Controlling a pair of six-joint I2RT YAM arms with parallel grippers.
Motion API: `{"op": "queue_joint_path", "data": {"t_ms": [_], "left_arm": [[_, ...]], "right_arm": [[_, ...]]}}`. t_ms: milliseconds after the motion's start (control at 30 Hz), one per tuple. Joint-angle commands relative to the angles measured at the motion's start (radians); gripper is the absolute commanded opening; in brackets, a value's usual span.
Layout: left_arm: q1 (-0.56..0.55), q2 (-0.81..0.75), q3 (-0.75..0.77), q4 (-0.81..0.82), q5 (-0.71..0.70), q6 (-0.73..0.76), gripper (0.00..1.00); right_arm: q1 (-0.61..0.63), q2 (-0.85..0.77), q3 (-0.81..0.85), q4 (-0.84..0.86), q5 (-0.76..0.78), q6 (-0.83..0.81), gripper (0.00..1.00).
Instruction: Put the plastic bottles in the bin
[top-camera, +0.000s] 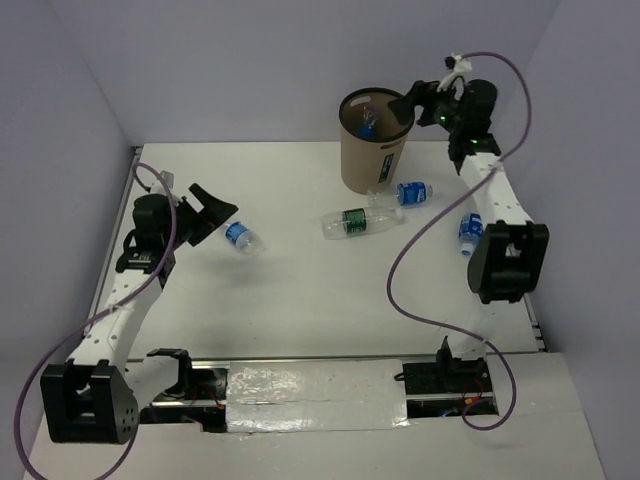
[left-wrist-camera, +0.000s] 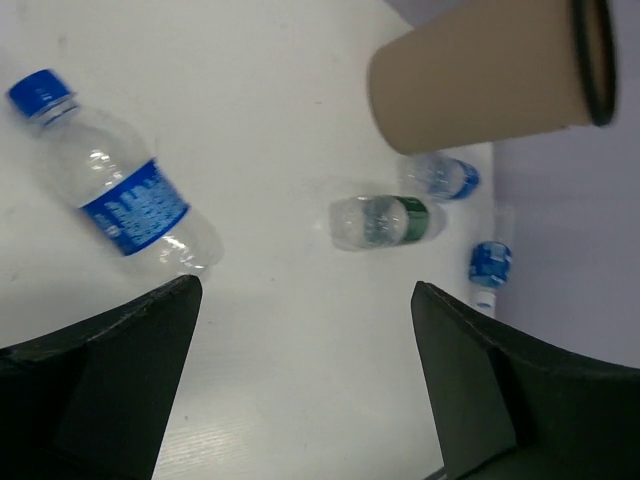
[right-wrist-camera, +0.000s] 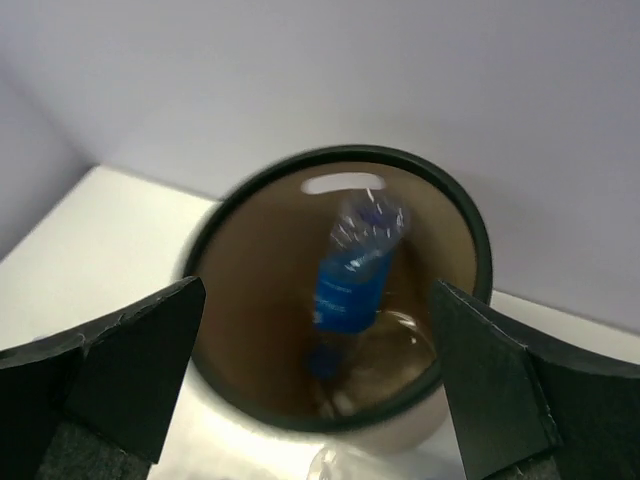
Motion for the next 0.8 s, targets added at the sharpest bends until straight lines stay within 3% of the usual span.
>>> {"op": "queue_joint_path", "data": {"t_ms": [0,33,100,300,600,767], "left_arm": [[-0.056,0.075,0.107,-0.186,-0.267,-0.008,0.99],[-0.089,0.099,0.128,-0.273,-0.322,-0.035,0.99],[-0.123,0.17,0.205,-0.35,-0.475,-0.053,0.99],[-0.246,0.394,0.414,-0.545,-0.673,-0.111,0.98],[-0.275,0.756,0.619,-0.696,-0.675,-0.204,0.99],[-0.275,0.808,0.636,-0.685,-0.675,-0.188,0.99]], "right_arm": [[-0.107,-0.244,-0.016,-0.005,-0.408,-0.028,1.0],[-0.12,-0.27,-0.043,-0.017,-0.548,-0.001,1.0],[-0.128,-0.359,-0.166,-0.055,-0.654,0.026,1.0],[-0.088,-0.611,-0.492,-0.249,-0.79,-0.162,1.0],[-0.098,-0.806,-0.674,-0.51,-0.87,-0.43,1.0],[-0.1,-0.853,-0.74,-0.464,-0.894,-0.409,1.0]]}}
